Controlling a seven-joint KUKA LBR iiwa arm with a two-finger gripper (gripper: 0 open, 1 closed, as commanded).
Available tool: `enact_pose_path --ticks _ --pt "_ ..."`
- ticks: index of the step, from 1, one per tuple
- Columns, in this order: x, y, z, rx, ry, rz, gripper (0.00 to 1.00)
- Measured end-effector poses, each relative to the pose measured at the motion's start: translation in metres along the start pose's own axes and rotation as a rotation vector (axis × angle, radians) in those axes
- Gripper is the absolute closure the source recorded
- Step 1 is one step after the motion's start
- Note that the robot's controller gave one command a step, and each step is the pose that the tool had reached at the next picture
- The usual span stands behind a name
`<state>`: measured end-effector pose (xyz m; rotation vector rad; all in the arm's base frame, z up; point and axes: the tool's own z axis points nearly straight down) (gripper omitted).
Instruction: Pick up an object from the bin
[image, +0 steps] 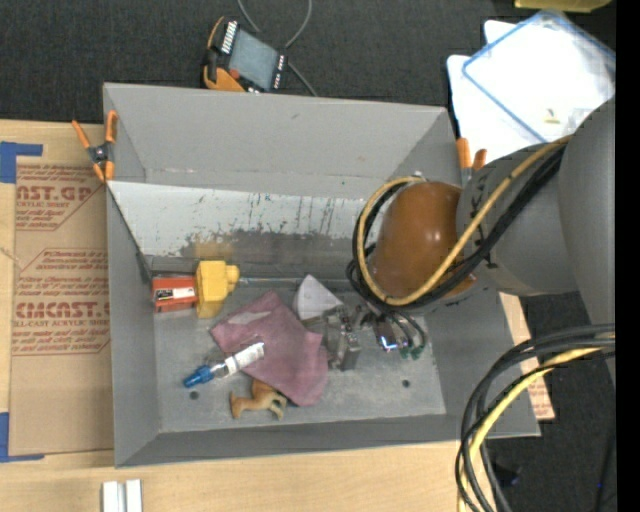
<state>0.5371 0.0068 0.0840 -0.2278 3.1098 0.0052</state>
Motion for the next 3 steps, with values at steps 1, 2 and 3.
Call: enact_pose_path --ticks 1,2,3 --pt "-0.047 0.028 0.002 -0.002 -0.024 -0.172 1.00" --pt "-0.006 0.020 -0.062 0.000 -0.010 -0.001 1.00" --pt "-0.038 0.046 -0.056 -0.004 -0.027 -0.179 1.00"
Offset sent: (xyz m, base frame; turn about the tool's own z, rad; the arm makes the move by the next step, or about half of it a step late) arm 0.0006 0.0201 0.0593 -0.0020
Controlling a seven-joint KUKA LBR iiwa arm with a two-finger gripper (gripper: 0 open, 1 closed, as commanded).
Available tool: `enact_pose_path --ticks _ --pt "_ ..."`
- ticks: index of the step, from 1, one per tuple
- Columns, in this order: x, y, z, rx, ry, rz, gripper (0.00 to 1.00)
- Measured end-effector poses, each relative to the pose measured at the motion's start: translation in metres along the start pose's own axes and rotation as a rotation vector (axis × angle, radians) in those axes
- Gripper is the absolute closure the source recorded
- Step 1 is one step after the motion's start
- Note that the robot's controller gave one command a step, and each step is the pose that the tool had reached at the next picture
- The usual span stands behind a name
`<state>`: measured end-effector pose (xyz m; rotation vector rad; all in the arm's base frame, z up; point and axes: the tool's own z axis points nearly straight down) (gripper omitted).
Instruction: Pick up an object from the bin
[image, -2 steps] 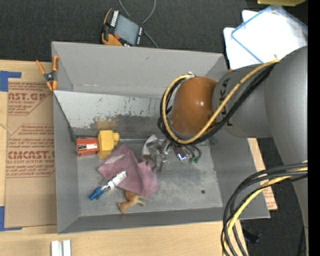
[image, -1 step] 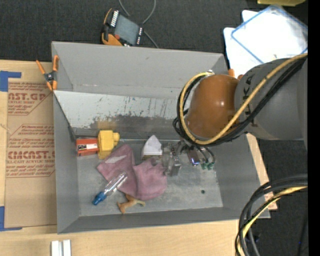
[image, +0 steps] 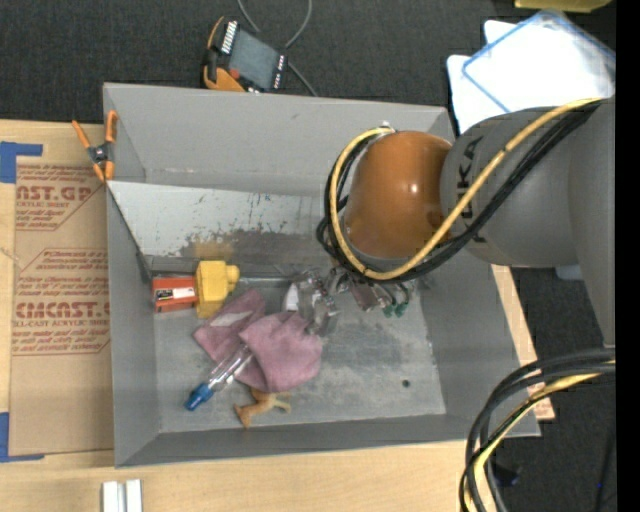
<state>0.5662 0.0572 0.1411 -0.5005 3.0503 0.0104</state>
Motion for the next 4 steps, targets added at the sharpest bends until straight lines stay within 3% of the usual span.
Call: enact_pose_path --ticks 1,2,3,4 --pt "0.011 0.000 -0.025 -0.003 0.017 0.027 1.00" --pt "0.044 -0.070 0.037 -0.003 0.008 -0.302 1.00" --pt "0.013 -0.007 0.039 -0.003 0.001 -0.166 1.00" --pt "0.025 -0.023 0.052 -0.005 0.009 -0.213 1.00"
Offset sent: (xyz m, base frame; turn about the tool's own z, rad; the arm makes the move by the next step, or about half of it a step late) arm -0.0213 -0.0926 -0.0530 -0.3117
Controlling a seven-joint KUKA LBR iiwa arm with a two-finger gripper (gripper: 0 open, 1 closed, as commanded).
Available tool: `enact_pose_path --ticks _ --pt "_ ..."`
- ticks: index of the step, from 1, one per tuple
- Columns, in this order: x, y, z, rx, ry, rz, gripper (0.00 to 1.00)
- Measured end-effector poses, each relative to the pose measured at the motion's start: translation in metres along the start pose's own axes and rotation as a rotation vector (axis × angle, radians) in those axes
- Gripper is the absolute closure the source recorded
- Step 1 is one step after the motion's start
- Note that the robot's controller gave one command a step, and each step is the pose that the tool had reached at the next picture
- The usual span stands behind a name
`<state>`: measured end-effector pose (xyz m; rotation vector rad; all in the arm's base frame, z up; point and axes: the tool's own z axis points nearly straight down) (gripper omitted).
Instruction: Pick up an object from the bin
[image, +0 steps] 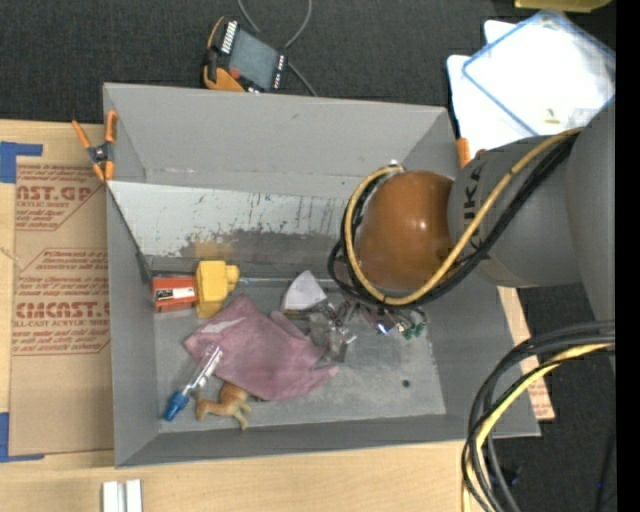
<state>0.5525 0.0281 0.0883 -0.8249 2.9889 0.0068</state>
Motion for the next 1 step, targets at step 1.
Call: enact_pose_path --ticks 1 --pt "-0.0370 0.0250 -0.0083 0.001 -0.008 0.073 1.00"
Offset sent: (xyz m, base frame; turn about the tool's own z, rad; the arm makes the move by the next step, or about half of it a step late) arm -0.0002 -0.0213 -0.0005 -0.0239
